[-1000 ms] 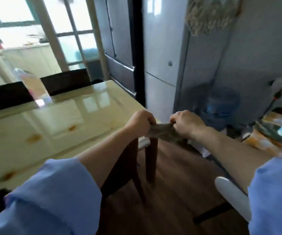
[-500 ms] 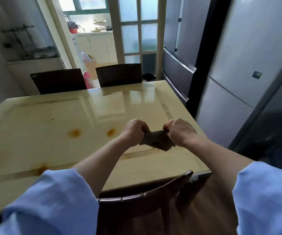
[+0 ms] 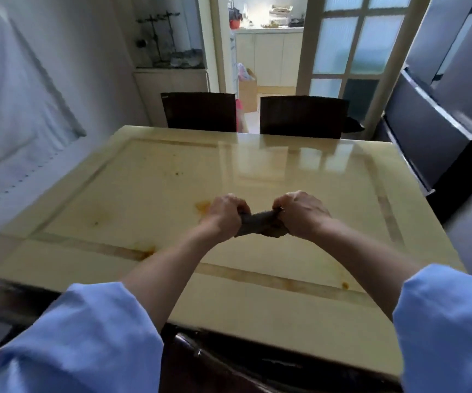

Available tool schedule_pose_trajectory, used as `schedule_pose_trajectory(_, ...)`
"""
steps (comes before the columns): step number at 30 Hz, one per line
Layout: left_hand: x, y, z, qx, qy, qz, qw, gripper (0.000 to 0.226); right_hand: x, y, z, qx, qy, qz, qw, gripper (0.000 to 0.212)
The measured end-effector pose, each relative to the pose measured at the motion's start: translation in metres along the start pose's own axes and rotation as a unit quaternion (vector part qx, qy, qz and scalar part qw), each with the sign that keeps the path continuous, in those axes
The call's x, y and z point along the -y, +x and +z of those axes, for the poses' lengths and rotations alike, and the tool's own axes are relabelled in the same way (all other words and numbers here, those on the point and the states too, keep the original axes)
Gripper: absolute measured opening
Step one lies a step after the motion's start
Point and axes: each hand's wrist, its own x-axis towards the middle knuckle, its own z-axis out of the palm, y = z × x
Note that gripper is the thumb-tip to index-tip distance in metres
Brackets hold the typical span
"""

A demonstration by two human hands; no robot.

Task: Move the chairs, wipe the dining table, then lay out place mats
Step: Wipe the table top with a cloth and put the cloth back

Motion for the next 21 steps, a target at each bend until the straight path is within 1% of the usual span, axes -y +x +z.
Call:
schedule_pose_trajectory(4, 0.079, -0.013, -0.046, -0.038, -0.035, -0.047, 0.998, 0.025, 0.083, 0.043, 0.019, 0.014, -0.011, -0.059, 0.998, 0.022)
schedule_pose_trajectory(7, 0.149, -0.018, -0.083, -0.053, -0.041, -0.065, 0.996, 0.025, 0.159, 0.074, 0.035, 0.04, -0.022, -0.074, 0.996, 0.022)
schedule_pose_trajectory(14, 0.308, -0.018, -0.174, -0.047, -0.044, -0.097, 0.993, 0.027, 0.322, 0.144, 0.074, 0.028, -0.022, -0.108, 0.993, 0.018)
schedule_pose_trajectory(17, 0.356, -0.015, -0.204, -0.05, -0.047, -0.112, 0.991, 0.025, 0.371, 0.167, 0.089, 0.036, -0.024, -0.118, 0.992, 0.018)
schedule_pose_trajectory(21, 0.394, -0.01, -0.227, -0.05, -0.04, -0.116, 0.991, 0.025, 0.406, 0.194, 0.104, 0.046, -0.031, -0.126, 0.99, 0.019)
